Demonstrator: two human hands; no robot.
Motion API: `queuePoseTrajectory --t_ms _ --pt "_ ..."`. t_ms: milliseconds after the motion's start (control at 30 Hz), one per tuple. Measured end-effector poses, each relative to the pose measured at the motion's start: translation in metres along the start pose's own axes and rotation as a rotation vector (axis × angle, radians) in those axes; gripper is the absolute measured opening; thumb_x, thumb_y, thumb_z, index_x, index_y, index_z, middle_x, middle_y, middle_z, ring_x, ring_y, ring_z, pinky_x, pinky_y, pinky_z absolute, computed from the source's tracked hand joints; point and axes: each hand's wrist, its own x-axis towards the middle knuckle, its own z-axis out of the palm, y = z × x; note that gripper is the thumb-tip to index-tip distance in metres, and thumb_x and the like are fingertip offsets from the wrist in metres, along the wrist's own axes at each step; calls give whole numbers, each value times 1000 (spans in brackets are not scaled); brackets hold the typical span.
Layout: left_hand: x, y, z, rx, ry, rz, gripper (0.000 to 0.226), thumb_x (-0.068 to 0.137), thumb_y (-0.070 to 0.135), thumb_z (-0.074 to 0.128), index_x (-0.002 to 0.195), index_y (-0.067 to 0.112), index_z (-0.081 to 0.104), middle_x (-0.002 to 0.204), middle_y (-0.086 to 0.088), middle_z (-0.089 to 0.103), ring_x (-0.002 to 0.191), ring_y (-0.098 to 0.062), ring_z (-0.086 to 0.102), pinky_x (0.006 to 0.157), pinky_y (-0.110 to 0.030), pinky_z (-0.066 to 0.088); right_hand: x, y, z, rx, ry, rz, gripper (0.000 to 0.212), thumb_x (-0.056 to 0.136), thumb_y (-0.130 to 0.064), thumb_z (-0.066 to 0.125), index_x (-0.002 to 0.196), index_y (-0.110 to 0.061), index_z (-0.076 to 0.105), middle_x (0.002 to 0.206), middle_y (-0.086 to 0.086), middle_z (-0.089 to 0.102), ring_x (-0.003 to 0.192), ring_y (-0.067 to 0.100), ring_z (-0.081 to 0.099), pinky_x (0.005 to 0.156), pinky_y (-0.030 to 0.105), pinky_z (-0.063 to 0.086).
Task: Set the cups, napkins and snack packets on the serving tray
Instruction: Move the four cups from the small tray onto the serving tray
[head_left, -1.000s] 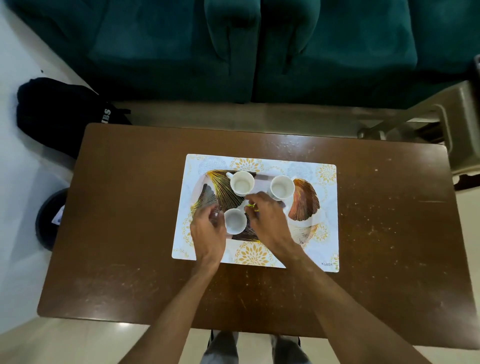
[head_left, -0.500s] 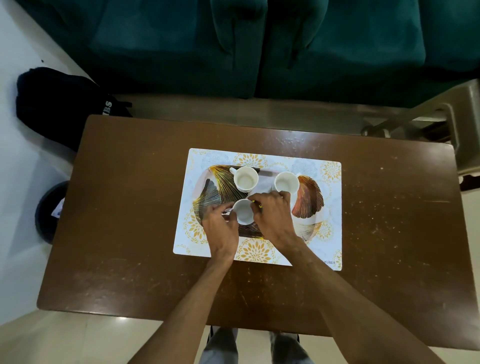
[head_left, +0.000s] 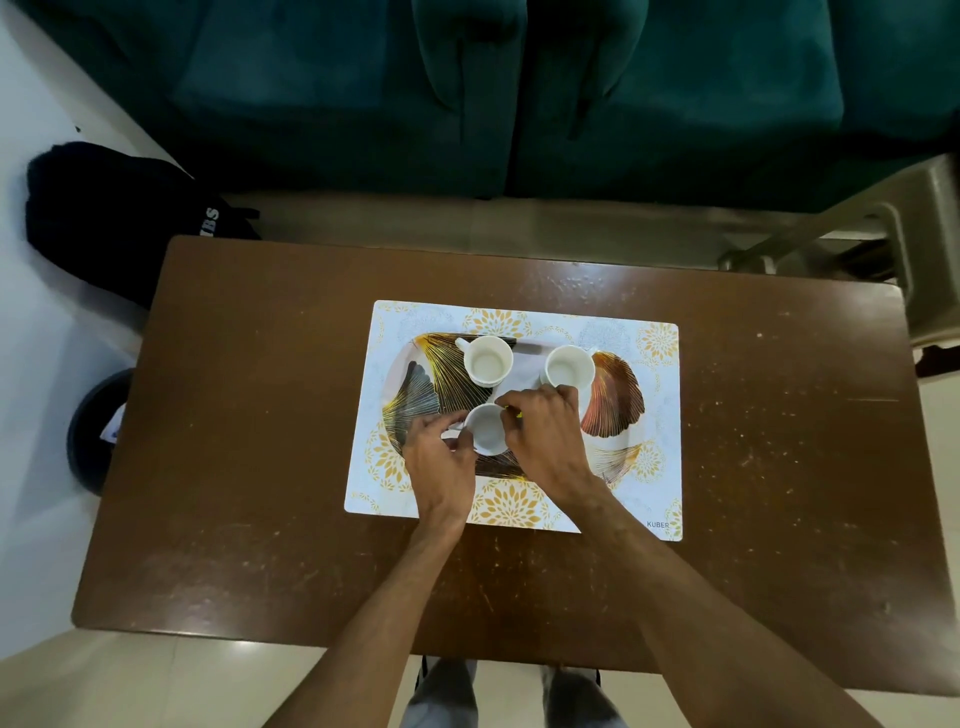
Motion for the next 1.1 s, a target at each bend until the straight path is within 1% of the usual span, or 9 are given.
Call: queuePoseTrajectory --t_ms 200,333,467,733,800,900,1000,1067,1100 --pt "-1 -5 -1 1 -3 2 28 89 11 74 117 13 74 106 4 55 88 -24 71 67 -43 64 -3 0 1 6 4 -2 17 87 -18 65 98 -20 77 90 6 77 91 26 66 92 42 36" --pt "0 -7 -2 -1 0 -4 27 88 10 75 115 12 75 110 -3 61 81 -23 72 63 -43 64 -5 -2 1 7 -4 -9 17 88 -19 64 100 -20 77 92 7 77 92 27 66 95 43 36" --pt "1 -4 -6 3 -1 -11 25 88 9 75 113 11 75 111 -5 59 72 -20 72 61 -41 64 -6 -2 2 0 -1 -11 17 87 -18 66 99 -20 77 91 7 77 91 27 67 95 41 35" --pt "-4 -4 -8 7 -14 4 25 89 10 74 114 9 74 113 -5 58 72 -21 73 60 -39 64 -6 -1 3 -1 -2 -28 17 87 -19 66 100 -21 77 93 6 77 92 26 67 95 41 35" --pt "-5 -3 -8 0 -10 0 25 89 10 74 114 9 74 113 -4 57 73 -22 73 61 -39 64 -6 0 3 -1 -7 -32 17 87 -20 66 100 -21 77 93 6 77 93 26 67 95 40 33" --pt "-4 -3 -9 11 -18 -14 27 87 10 76 114 11 74 114 -8 60 76 -23 73 64 -39 64 -6 2 4 7 -6 -38 17 87 -20 66 100 -21 77 93 6 77 93 26 66 93 40 34" --pt "-4 -2 -12 40 -31 3 30 87 17 76 116 16 73 110 -5 60 79 -19 71 73 -41 63 -6 4 2 48 -5 -50 19 89 -23 65 105 -21 75 97 4 77 97 24 66 95 39 34" --pt "-8 2 -15 68 -3 33 32 90 22 73 121 16 69 114 -3 57 86 -18 68 79 -35 60 -8 7 -3 126 35 -52 20 90 -22 65 108 -20 75 103 1 77 101 22 66 96 40 34" --pt "-12 3 -17 72 38 57 31 91 23 71 122 15 68 118 -3 55 90 -17 66 81 -33 58 -8 9 -6 170 76 -32 20 90 -20 65 107 -19 75 105 0 76 103 21 65 97 39 33"
